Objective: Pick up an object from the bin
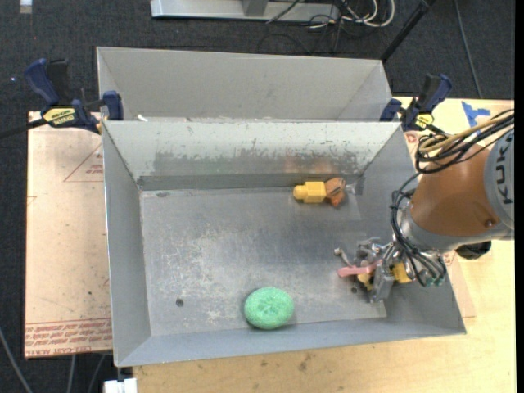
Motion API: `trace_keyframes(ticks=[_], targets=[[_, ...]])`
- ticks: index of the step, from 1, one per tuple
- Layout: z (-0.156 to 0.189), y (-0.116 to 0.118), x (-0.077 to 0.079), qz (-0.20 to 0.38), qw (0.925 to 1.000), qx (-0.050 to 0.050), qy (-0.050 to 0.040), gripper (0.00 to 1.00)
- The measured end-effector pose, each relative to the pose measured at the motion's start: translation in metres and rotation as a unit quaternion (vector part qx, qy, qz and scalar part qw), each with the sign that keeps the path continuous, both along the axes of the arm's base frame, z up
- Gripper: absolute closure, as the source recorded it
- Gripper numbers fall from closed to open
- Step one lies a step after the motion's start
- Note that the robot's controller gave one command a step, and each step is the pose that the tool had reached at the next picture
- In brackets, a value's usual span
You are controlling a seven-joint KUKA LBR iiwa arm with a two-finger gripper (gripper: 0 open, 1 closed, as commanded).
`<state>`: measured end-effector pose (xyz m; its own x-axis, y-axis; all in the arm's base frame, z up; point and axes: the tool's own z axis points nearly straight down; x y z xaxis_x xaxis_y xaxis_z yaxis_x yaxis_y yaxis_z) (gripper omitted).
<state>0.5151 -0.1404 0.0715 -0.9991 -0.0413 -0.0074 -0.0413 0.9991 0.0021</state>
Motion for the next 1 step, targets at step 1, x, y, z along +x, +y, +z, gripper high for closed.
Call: trace_keyframes(ticks=[1], targets=[[0.0000,0.0000,0.0000,0.000,1.0000,0.000,0.0000,1.00]])
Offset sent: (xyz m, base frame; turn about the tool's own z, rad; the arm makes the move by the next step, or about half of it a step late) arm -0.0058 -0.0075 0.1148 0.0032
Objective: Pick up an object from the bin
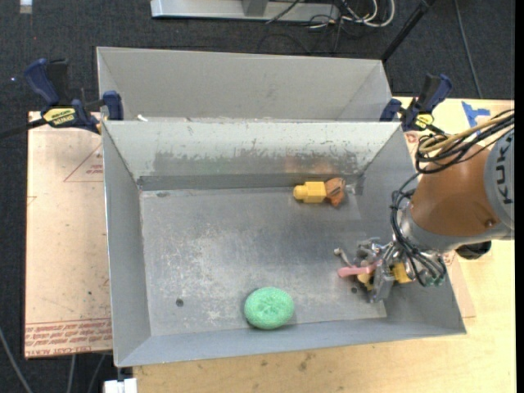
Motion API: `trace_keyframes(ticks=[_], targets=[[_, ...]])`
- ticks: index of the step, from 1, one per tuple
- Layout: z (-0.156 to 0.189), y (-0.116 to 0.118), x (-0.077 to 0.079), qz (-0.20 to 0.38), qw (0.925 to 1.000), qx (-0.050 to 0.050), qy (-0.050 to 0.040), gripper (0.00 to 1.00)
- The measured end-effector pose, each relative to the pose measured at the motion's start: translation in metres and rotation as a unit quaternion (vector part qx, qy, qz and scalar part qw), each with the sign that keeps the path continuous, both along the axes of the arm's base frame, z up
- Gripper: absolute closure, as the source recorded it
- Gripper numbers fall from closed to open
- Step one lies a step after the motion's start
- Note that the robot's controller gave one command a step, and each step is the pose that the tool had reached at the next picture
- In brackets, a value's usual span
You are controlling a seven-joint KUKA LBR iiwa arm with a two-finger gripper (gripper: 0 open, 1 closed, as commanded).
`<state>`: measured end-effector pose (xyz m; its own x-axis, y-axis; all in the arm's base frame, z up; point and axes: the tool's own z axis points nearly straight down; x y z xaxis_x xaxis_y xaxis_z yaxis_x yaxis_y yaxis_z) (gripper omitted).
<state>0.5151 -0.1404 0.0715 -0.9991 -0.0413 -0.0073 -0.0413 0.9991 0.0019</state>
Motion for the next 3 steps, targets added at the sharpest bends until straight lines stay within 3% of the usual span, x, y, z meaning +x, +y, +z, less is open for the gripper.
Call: trace_keyframes(ticks=[1,2,3], targets=[[0.115,-0.007,-0.005,-0.001,1.0000,-0.001,0.0022,1.00],[0.115,-0.007,-0.005,-0.001,1.0000,-0.001,0.0022,1.00],[0.162,0.002,-0.011,0.009,0.9999,0.000,0.0061,1.00]])
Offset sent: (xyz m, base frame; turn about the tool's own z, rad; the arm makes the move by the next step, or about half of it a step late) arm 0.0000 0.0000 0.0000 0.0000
